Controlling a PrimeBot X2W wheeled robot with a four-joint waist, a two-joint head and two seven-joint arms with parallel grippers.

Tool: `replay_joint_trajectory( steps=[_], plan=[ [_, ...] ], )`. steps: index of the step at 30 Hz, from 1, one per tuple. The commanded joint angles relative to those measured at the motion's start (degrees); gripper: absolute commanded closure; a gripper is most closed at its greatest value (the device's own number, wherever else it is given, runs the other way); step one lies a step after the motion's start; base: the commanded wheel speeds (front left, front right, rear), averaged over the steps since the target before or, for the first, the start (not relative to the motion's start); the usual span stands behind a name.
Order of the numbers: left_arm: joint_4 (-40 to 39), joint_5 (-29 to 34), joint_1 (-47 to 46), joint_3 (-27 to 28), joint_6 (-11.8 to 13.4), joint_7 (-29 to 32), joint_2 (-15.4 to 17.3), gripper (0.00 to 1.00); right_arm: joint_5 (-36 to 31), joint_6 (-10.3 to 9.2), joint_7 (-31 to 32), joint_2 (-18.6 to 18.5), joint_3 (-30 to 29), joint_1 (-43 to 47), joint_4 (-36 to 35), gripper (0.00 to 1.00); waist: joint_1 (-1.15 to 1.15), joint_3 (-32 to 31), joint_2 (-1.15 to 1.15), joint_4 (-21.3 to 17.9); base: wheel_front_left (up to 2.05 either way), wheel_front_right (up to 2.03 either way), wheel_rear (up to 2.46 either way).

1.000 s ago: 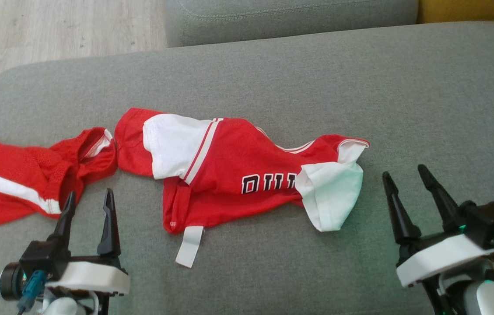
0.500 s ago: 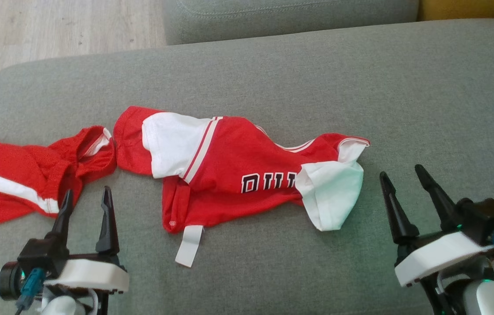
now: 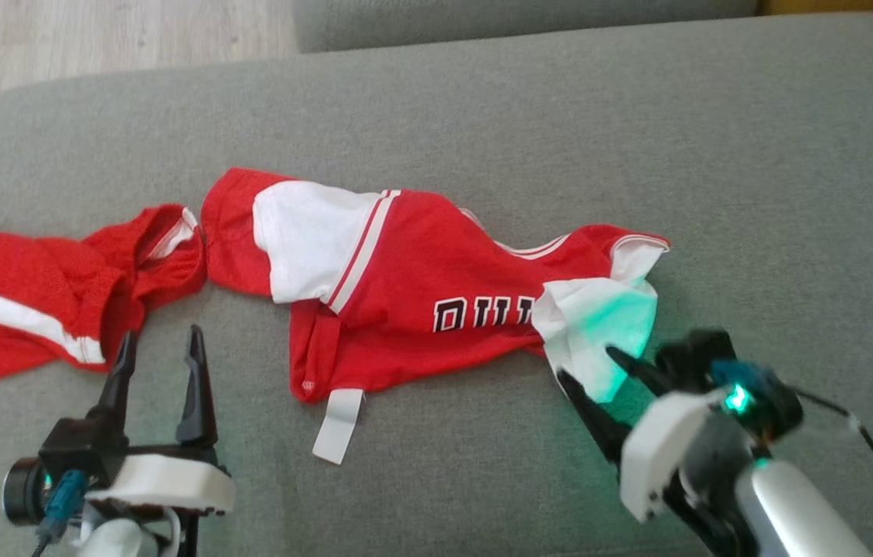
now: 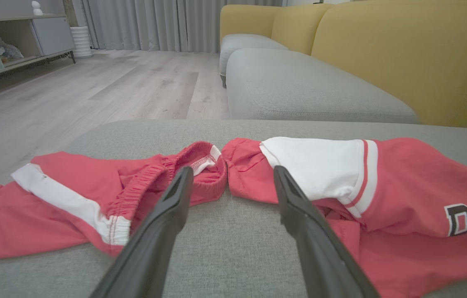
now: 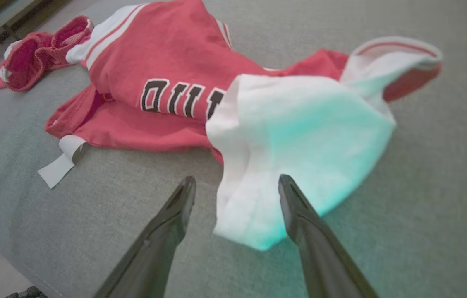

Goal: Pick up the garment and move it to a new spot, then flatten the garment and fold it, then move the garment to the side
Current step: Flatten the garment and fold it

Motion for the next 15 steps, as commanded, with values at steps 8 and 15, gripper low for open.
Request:
replay_joint_trajectory(
  steps=[8, 15],
  plan=[
    [0.92, 0.24, -5.31, 0.77, -0.95, -1.33, 0.13, 0.00, -1.03, -0.04, 4.47, 0.12, 5.63, -8.57, 10.70, 0.00, 0.00, 2.20, 0.00, 1.66, 0.00, 0.00, 0.00],
    [2.73, 0.22, -6.01, 0.28, -1.46, -2.05, -0.50, 0.00, 0.97, -0.04, 2.97, 1.00, 5.84, -7.99, 14.05, 1.00, 0.00, 2.12, 0.00, 2.41, 0.00, 0.00, 0.00]
  ],
)
